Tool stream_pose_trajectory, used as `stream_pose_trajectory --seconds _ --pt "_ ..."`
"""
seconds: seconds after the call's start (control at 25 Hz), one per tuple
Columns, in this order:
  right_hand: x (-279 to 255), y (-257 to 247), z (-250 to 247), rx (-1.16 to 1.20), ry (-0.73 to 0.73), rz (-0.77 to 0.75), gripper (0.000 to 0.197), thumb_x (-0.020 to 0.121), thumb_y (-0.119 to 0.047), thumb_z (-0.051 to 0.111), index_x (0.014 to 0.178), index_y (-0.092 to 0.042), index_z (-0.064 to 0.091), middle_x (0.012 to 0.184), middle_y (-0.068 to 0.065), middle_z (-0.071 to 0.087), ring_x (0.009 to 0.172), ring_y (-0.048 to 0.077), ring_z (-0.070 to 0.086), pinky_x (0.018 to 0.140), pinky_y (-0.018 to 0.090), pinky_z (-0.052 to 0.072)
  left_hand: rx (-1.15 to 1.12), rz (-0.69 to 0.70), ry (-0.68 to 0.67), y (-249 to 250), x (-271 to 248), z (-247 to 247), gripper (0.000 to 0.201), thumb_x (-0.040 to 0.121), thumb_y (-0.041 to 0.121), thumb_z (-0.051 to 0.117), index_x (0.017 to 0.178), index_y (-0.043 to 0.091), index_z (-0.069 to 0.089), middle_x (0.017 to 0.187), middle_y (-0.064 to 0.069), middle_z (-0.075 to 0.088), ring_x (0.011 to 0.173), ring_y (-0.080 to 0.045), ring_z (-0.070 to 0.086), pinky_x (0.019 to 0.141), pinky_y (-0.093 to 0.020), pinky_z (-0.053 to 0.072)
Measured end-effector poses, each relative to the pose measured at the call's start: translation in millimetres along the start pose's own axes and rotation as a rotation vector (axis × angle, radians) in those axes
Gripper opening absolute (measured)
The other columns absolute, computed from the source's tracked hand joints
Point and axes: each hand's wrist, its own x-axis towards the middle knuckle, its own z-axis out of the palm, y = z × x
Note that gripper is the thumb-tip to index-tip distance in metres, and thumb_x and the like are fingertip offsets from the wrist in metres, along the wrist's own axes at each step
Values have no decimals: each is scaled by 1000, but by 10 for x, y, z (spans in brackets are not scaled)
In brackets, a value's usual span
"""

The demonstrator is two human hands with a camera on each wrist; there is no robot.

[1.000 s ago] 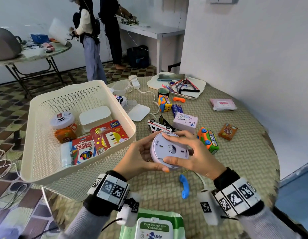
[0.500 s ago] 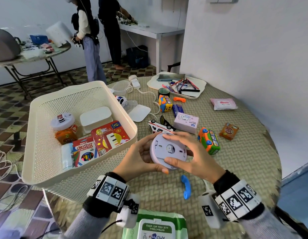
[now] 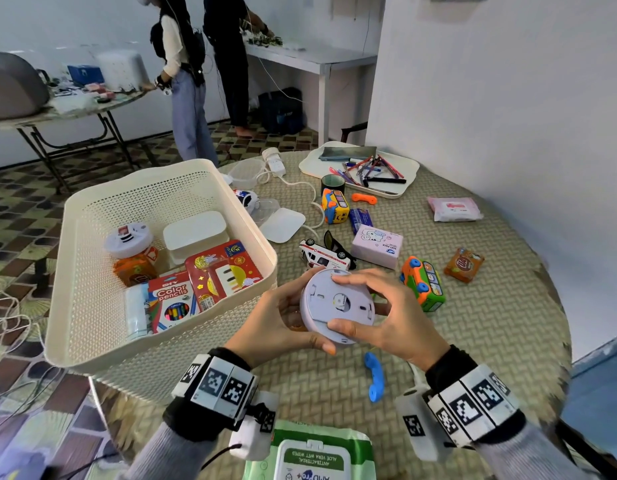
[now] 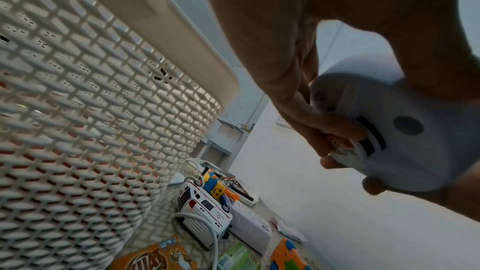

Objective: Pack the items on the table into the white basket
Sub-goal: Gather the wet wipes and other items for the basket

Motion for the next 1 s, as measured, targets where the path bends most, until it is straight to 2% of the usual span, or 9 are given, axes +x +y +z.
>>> stream_pose_trajectory --seconds 0.2,0.32,0.52,0.68,0.88,1.0 --pt "-35 41 50 136 61 27 60 59 -45 85 110 -21 63 114 -8 64 109 10 60 81 26 55 -17 26 43 8 4 30 98 50 8 87 137 21 43 125 7 64 118 -12 58 90 -24 51" --pt "-68 81 56 163 135 49 65 54 -43 88 106 -13 62 108 -3 66 103 8 64 77 26 58 -11 39 71 -6 9 65 99 48 13 90 135 25 43 125 9 63 119 -11 58 89 -24 51" --pt "-136 128 62 89 208 20 65 52 -49 86 102 -16 62 104 -3 66 98 10 65 72 30 59 0 34 64 -73 15 117 101 53 -2 89 140 18 41 130 3 61 124 -13 54 96 -31 50" --pt "-153 124 65 73 215 31 64 53 -51 86 103 -21 61 104 -7 65 98 13 64 72 35 58 -26 35 53 -122 -1 148 101 54 -4 87 140 17 38 132 1 59 125 -14 52 98 -32 49" --pt "-144 120 50 81 54 -11 60 63 -36 87 115 -22 62 116 -16 59 113 13 56 88 34 53 -55 -5 -29 -136 28 125 107 52 -5 85 144 9 32 136 -1 55 129 -15 48 103 -32 45" --pt "-134 111 38 39 132 -22 60 60 -46 86 111 -22 65 111 -11 63 108 15 59 83 37 55 -51 10 -37 -117 54 140 104 54 -3 85 143 9 33 137 -1 54 129 -15 48 103 -35 45"
